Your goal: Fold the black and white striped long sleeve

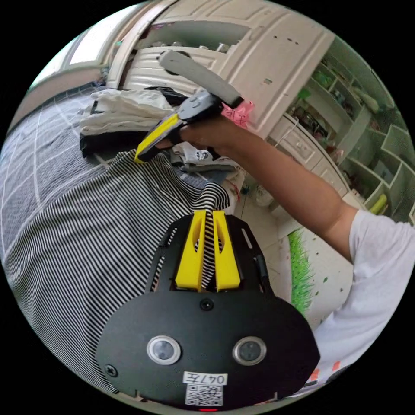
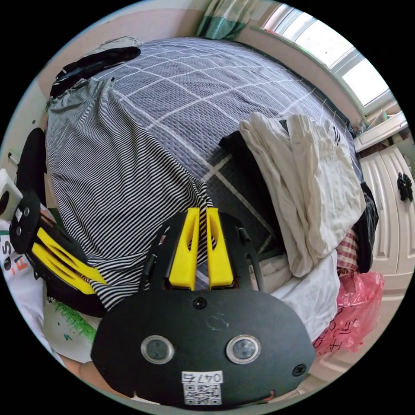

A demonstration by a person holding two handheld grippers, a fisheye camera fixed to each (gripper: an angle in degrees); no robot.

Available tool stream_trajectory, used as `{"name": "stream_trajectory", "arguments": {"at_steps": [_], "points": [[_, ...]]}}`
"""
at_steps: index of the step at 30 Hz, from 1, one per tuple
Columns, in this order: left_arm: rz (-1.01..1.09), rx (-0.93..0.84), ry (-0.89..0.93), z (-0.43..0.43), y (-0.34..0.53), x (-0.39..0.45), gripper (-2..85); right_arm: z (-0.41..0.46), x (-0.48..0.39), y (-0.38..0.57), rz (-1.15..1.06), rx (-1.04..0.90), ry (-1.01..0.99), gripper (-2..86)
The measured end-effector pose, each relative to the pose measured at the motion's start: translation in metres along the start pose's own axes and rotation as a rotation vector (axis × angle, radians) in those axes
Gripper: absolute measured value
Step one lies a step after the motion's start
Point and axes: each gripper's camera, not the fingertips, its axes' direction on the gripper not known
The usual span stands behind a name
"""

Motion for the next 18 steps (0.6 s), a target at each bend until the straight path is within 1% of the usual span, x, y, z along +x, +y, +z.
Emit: {"name": "stream_trajectory", "arguments": {"at_steps": [3, 7, 11, 16, 18], "points": [[-0.050, 0.023, 0.005, -0.020, 0.015, -0.017, 0.8, -0.002, 0.000, -0.010, 0.021, 0.028, -0.018, 0.5], [-0.023, 0.068, -0.034, -0.054, 0.037, -0.017, 0.8, -0.021, -0.003, -0.025, 0.056, 0.143, -0.113, 0.5], [-0.029, 0.182, -0.106, -0.118, 0.075, -0.025, 0.8, -0.051, -0.023, -0.062, 0.030, 0.259, -0.192, 0.5], [-0.210, 0.314, -0.133, -0.206, 0.135, -0.064, 1.0, -0.060, -0.066, -0.136, -0.035, 0.318, -0.317, 0.6], [-0.306, 0.335, -0.192, -0.245, 0.165, -0.084, 1.1, -0.054, -0.089, -0.170, -0.074, 0.311, -0.342, 0.6]]}}
